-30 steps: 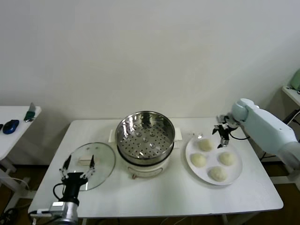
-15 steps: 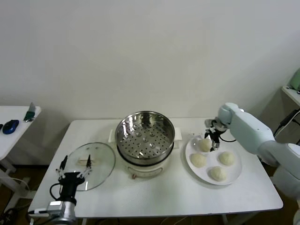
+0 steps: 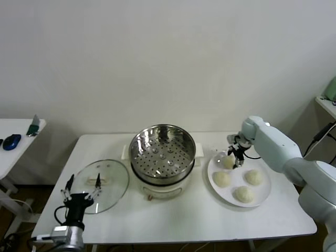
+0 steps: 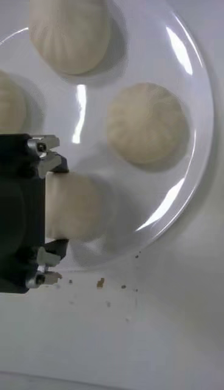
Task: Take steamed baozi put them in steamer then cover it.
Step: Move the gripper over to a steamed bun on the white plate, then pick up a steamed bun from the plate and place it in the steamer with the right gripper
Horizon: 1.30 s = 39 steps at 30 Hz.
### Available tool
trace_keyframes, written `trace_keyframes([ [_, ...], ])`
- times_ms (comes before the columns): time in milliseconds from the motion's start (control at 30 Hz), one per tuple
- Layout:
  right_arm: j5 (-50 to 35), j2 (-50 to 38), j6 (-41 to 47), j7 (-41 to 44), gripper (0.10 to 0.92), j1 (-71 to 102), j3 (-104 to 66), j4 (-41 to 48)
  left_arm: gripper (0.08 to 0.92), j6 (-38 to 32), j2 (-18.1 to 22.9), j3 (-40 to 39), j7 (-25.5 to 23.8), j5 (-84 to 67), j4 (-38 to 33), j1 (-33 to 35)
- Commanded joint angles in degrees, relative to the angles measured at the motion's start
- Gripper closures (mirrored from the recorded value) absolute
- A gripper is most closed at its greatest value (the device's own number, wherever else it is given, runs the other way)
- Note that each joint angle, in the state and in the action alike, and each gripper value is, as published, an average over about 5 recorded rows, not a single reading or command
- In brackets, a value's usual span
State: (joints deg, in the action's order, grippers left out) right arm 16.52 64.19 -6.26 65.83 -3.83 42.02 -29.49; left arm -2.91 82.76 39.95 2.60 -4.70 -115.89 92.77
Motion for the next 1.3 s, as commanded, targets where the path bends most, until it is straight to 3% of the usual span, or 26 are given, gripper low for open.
trace_keyframes([
  [33,-1.8,-1.0,-0.6,0.7,0.337,-1.7,2.0,-2.5,0.177,0.0,0.0,0.2,0.0,-0.2,-0.2,0.4],
  [367,-16.1,-5.2,-6.5,3.5,0.347,-22.7,23.7,-19.5,0.177,0.0,-0.4,0.3,0.1,-0.6,-0.6,1.3],
  [500,-17.0,-2.5,-11.9,3.7,0.347,-31.6,30.4,-23.7,0.177,0.3,-0.4,0.0,0.3,-0.6,-0.6,1.2],
  [767,-8.7,8.5,-24.8,2.4,0.341,-39.3,30.8,-25.6,0.177,0.3,-0.8,-0.4,0.3,-0.6,-0.8,1.7],
  [1033,0.3,16.7,-29.0,0.4,0.338,-33.3,27.0,-27.6,0.177,0.2,-1.3,-0.5,0.3,-1.1,-0.8,2.4],
  [1300,12.3,21.4,-33.0,-1.7,0.338,-23.5,23.1,-23.2,0.177,0.2,-2.1,0.0,0.3,-1.6,-1.4,3.0],
])
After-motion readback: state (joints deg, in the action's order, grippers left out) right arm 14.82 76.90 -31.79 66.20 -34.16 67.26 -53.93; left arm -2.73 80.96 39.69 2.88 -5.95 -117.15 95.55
